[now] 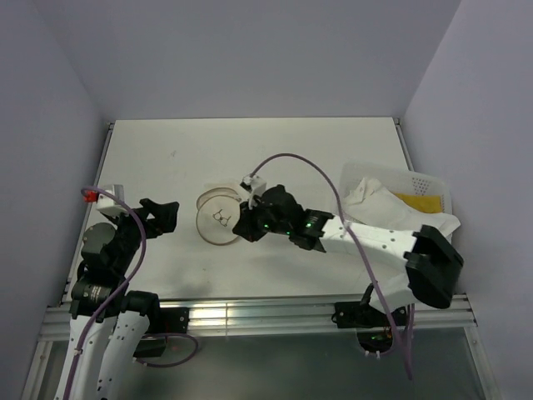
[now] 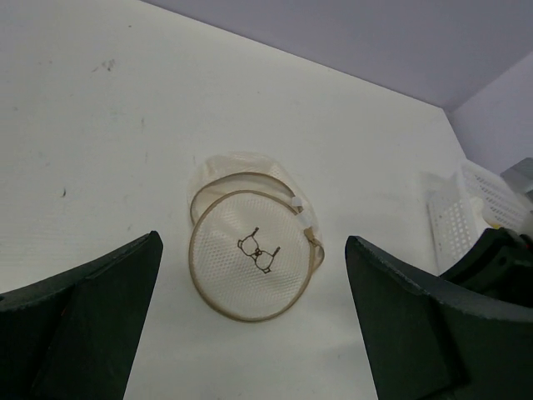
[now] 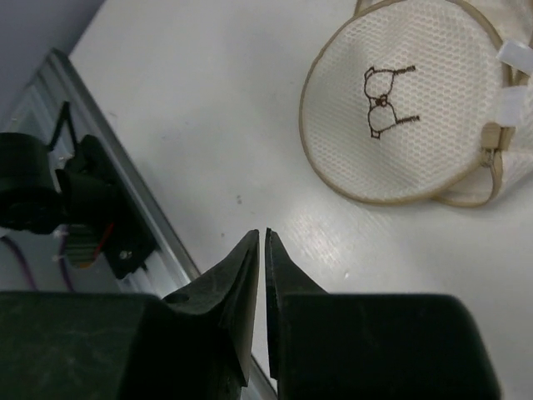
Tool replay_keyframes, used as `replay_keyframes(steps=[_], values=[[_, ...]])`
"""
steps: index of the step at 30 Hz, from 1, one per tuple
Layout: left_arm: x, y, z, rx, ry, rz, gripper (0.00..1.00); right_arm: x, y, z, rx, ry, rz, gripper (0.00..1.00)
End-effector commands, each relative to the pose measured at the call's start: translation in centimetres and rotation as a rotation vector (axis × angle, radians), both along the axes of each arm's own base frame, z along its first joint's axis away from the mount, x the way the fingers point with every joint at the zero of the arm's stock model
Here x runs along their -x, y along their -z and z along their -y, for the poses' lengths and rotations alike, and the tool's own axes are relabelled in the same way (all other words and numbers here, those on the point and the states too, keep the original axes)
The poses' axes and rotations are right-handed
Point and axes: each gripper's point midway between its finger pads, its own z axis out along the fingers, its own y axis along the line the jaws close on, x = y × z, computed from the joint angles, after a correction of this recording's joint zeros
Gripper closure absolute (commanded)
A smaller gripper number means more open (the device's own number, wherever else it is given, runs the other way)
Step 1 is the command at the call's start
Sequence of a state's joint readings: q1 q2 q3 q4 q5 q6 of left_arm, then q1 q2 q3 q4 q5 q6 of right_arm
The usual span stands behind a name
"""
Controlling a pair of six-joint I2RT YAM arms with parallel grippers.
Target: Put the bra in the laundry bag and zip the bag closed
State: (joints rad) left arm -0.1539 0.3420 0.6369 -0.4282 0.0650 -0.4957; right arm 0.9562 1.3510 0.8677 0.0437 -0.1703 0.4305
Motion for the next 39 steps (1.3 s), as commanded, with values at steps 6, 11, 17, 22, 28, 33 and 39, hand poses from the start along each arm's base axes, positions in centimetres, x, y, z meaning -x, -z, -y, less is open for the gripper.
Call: replay_keyframes(steps=[6, 11, 17, 22, 28, 33, 39], values=[[0.9, -2.7, -2.0, 0.029, -0.112, 0.088, 0.01, -3.6, 3.6, -6.7, 0.211, 0.016, 0.161, 0.71], [1.3, -3.0, -2.0, 0.030, -0.107, 0.110, 0.02, -4.4, 7.7, -8.8, 0.366, -0.010, 0.179, 0.67], [1.3, -3.2, -1.8, 0.032, -0.094, 0.119, 0.04, -4.7, 9.8, -9.2, 0.432, 0.010, 0.217, 0.66], [1.4, -3.1, -1.7, 0.032, -0.085, 0.118, 0.05, -4.1, 11.4, -10.0, 0.477, -0.023, 0.223, 0.66], [1.3, -3.1, -1.7, 0.031, -0.088, 0.119, 0.06, -4.1, 13.5, -10.3, 0.544, -0.028, 0.229, 0.64], [1.3, -3.2, -1.7, 0.031, -0.087, 0.120, 0.07, -4.2, 14.8, -10.1, 0.591, -0.022, 0.239, 0.62], [1.3, -3.1, -1.7, 0.029, -0.087, 0.121, 0.07, -4.0, 15.0, -10.2, 0.569, 0.000, 0.217, 0.98]])
